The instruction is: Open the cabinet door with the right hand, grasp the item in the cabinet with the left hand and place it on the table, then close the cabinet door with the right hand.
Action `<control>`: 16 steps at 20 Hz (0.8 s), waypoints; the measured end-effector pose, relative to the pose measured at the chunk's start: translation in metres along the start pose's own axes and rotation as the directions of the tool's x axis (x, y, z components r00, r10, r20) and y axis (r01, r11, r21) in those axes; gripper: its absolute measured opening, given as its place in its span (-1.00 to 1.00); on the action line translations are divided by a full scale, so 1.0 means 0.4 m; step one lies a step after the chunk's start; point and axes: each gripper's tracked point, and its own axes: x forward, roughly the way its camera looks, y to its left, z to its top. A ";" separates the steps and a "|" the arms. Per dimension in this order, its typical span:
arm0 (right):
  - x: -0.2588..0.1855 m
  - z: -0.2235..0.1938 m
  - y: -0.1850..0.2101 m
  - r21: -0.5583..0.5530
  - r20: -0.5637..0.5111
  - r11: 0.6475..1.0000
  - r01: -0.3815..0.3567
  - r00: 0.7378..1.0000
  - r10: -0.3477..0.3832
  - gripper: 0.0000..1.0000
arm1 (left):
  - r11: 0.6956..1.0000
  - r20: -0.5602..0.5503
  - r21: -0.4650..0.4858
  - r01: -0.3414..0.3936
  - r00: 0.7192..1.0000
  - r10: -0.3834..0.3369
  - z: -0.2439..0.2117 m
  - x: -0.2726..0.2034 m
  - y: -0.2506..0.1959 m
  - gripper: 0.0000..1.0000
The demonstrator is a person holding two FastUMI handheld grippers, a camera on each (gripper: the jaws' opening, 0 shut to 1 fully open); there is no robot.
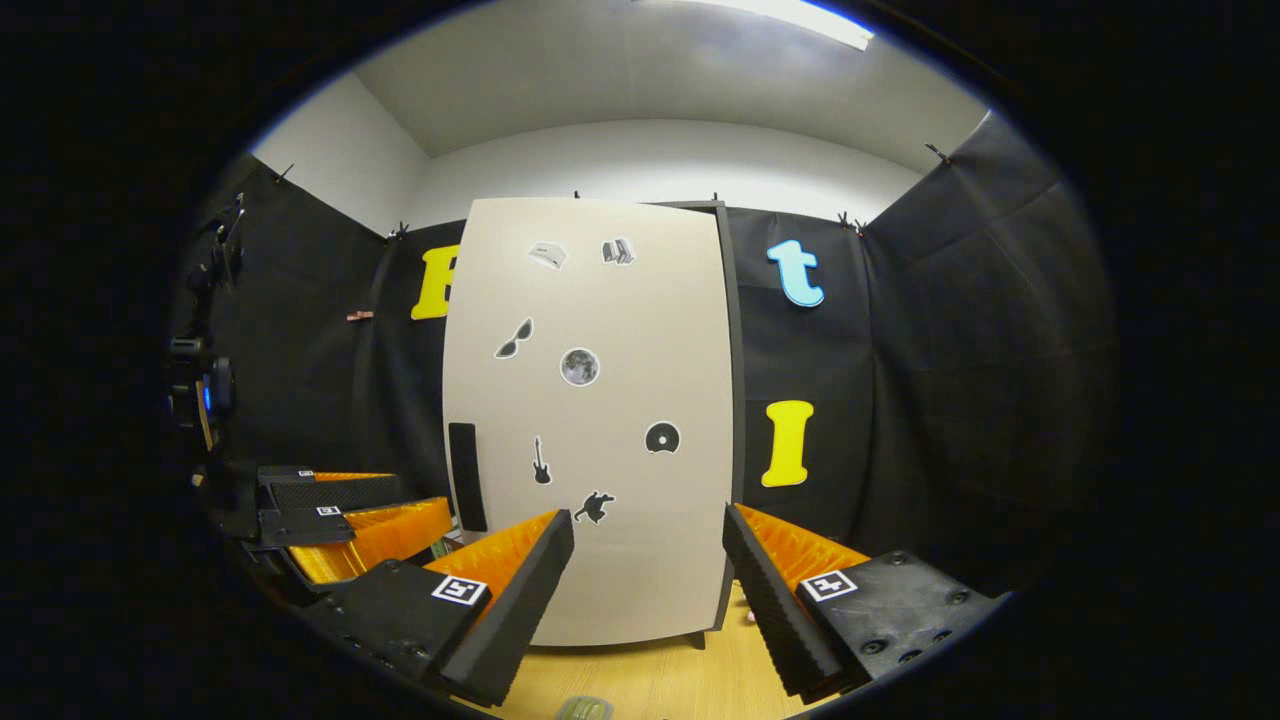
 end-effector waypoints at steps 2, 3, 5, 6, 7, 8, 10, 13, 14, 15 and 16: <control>0.005 -0.001 0.001 -0.002 0.002 1.000 -0.009 1.000 0.009 0.95 | 1.000 0.008 -0.011 -0.015 1.000 0.015 0.001 0.002 0.007 0.88; 0.008 -0.003 0.004 0.001 0.000 1.000 -0.015 1.000 0.015 0.95 | 1.000 0.008 -0.019 -0.015 1.000 0.016 0.002 0.008 0.005 0.88; 0.015 -0.006 0.008 0.006 -0.003 1.000 -0.025 1.000 0.025 0.95 | 0.999 0.007 -0.026 -0.024 1.000 0.024 0.003 0.011 0.008 0.88; 0.018 -0.004 0.009 0.008 -0.002 1.000 -0.028 1.000 0.028 0.95 | 0.999 0.009 -0.026 -0.031 0.999 0.031 0.005 0.013 0.012 0.87; 0.021 -0.003 0.011 0.008 0.000 0.999 -0.033 0.999 0.033 0.95 | 0.999 0.010 -0.028 -0.036 0.999 0.037 0.003 0.014 0.013 0.87; 0.023 -0.001 0.013 0.007 0.001 0.999 -0.036 0.999 0.036 0.95 | 0.999 0.009 -0.031 -0.039 0.999 0.040 0.002 0.017 0.013 0.88; 0.025 0.000 0.014 0.004 0.003 0.999 -0.044 0.999 0.044 0.95 | 0.998 0.012 -0.041 -0.044 0.999 0.044 0.001 0.013 0.011 0.88; 0.025 0.001 0.015 0.002 0.005 0.999 -0.048 0.999 0.048 0.95 | 0.998 0.010 -0.052 -0.039 0.999 0.040 -0.003 0.020 0.012 0.87; 0.026 0.005 0.013 0.001 0.005 0.999 -0.048 0.999 0.048 0.95 | 0.998 0.011 -0.051 -0.040 0.999 0.040 -0.003 0.021 0.014 0.89; 0.026 0.005 0.010 -0.001 0.006 0.999 -0.049 0.999 0.049 0.95 | 0.998 0.015 -0.051 -0.038 0.999 0.039 -0.002 0.023 0.017 0.88; 0.024 0.006 0.010 -0.002 0.007 0.999 -0.049 0.999 0.049 0.95 | 0.998 0.017 -0.055 -0.035 0.999 0.036 -0.001 0.025 0.014 0.88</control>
